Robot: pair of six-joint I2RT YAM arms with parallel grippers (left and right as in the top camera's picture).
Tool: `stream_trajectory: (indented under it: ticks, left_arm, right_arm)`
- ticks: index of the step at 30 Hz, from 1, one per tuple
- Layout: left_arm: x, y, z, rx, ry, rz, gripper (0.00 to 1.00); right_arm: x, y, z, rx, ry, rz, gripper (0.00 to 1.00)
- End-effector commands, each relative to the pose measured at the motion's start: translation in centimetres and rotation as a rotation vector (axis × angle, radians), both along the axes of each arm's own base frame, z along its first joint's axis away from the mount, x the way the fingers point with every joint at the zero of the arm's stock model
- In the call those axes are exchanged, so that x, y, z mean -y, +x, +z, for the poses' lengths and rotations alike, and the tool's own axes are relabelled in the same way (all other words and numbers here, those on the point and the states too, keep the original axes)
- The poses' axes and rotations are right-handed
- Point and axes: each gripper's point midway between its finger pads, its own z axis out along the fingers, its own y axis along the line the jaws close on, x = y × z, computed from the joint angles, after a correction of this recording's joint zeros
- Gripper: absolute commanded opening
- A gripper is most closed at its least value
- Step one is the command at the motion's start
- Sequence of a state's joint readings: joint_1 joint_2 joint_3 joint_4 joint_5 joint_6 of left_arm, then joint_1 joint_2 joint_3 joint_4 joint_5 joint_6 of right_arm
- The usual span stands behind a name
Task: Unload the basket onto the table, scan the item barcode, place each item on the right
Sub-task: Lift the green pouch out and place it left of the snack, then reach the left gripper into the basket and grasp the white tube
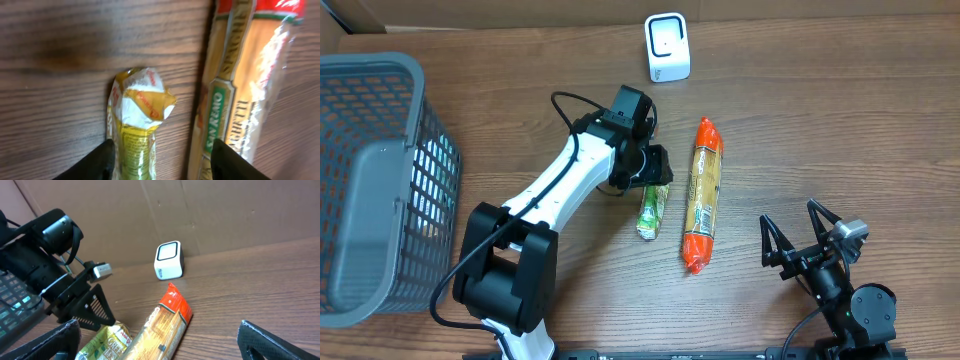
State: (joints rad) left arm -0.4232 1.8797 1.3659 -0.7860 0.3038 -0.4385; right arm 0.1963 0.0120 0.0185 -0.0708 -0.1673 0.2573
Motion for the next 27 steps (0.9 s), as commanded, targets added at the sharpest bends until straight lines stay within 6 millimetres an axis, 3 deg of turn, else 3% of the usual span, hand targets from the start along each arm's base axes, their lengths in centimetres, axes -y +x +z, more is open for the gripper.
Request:
stream_trajectory:
  ticks: [1, 4, 6, 11, 15, 17, 20, 24, 27]
  left_arm:
    - [0.8, 1.3, 2.4, 0.064, -0.039, -0.021, 0.54]
    - [0.9, 2.4, 4.7, 0.111, -0.044, -0.031, 0.54]
    - [0.5, 3.4, 7.3, 0.158, -0.044, -0.034, 0.54]
    - [-2.1, 5.4, 16.2, 0.308, -0.006, -0.003, 0.55]
    - [-5.4, 5.3, 22.9, 0.432, 0.055, 0.039, 0.53]
    - [-8.4, 4.6, 26.4, 0.5, 0.122, 0.102, 0.53]
    - [-12.5, 3.5, 29.8, 0.572, 0.213, 0.18, 0.56]
    - [-19.0, 1.5, 32.2, 0.605, 0.32, 0.341, 0.69]
    - [-24.5, 0.1, 32.6, 0.572, 0.363, 0.498, 0.71]
  right_arm:
    - [0.2, 0.1, -0.2, 0.004, -0.003, -0.01, 1.0]
    - [0.2, 0.1, -0.2, 0.004, -0.003, -0.01, 1.0]
    - [0.2, 0.1, -0.2, 0.004, -0.003, -0.01, 1.0]
    - [0.2, 0.1, -0.2, 0.004, -0.003, -0.01, 1.0]
    - [0.2, 0.1, -0.2, 0.004, -0.003, -0.01, 1.0]
    - [0.2, 0.1, -0.2, 0.004, -0.003, -0.01, 1.0]
    - [0.2, 0.1, -0.2, 0.004, -0.003, -0.01, 1.0]
    - [0.2, 0.1, -0.2, 0.004, -0.003, -0.01, 1.0]
    - [0.2, 0.1, -0.2, 0.004, -0.003, -0.01, 1.0]
